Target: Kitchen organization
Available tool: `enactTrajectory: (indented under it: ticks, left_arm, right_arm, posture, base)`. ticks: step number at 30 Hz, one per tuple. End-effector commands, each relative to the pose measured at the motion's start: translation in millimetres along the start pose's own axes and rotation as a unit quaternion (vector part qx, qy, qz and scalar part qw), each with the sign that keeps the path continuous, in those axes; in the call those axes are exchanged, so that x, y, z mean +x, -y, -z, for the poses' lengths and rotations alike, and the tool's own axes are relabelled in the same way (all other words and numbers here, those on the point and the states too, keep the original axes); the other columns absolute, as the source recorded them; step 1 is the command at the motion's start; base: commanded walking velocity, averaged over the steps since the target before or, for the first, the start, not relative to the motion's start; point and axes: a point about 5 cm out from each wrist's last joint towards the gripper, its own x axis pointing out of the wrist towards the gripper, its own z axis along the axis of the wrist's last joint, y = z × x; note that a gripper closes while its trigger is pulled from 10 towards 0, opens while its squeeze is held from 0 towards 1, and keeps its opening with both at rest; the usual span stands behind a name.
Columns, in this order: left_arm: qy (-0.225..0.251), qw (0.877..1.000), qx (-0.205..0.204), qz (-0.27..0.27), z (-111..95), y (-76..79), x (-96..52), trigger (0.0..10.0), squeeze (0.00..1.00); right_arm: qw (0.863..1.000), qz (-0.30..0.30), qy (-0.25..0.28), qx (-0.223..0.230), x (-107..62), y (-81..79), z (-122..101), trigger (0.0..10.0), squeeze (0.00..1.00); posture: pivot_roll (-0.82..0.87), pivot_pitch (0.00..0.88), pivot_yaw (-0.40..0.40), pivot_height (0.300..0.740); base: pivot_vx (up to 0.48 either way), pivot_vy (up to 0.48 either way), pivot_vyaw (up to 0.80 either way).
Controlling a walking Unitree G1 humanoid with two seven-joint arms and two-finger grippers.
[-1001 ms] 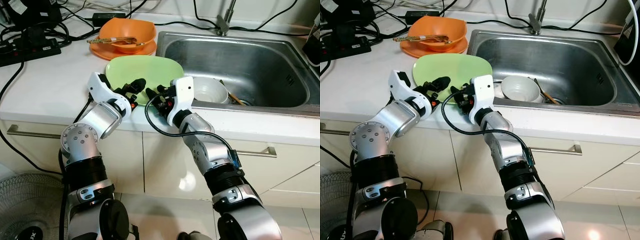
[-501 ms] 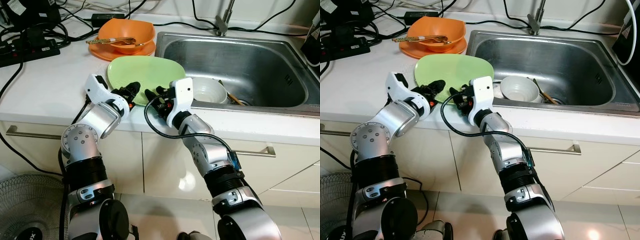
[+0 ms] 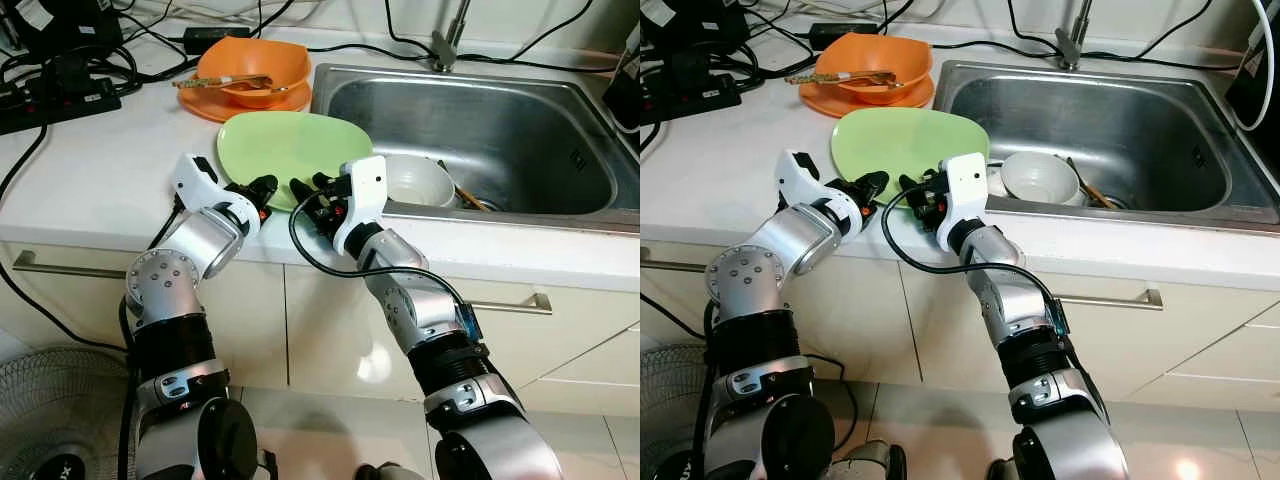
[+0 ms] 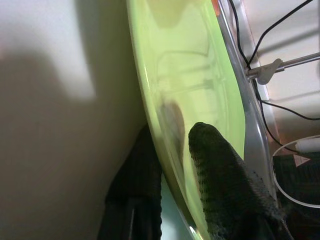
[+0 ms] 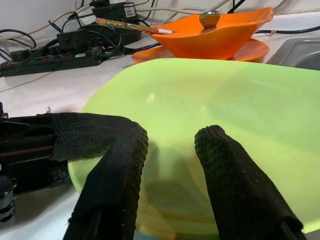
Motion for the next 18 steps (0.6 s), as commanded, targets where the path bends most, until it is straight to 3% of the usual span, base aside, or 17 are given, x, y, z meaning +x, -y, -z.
enactTrajectory:
  ticks: [1,11,17,18]
  left_arm:
    - [-0.012,1.000,0.003,-0.003,5,0.1,1.5,0.0,0.00]
    - [-0.014,1.000,0.002,-0.004,9,-2.2,1.6,0.0,0.00]
    - [-0.027,0.999,0.012,0.021,17,0.4,-2.0,0.0,0.00]
    - [-0.034,0.999,0.020,0.029,21,2.2,-3.9,4.9,0.00]
  right_arm:
    - [0.999,-0.007,-0.009,0.030,0.7,-11.6,8,10.0,0.00]
    - [1.000,-0.004,-0.009,0.030,0.1,-11.0,8,10.0,0.00]
    - [0.999,0.025,0.016,0.034,-0.8,-0.5,-1,10.0,0.00]
    - [0.998,0.039,0.026,0.035,-1.5,4.9,-5,10.0,0.00]
  posture:
    - [0.07,0.086,0.010,0.718]
    - [0.07,0.087,0.007,0.718]
    - [0.07,0.088,0.006,0.718]
    - [0.07,0.089,0.005,0.718]
  base:
    - [0.000,0.000,0.00]
    - [0.000,0.000,0.00]
    - [0.000,0.000,0.00]
    - [0.000,0.000,0.00]
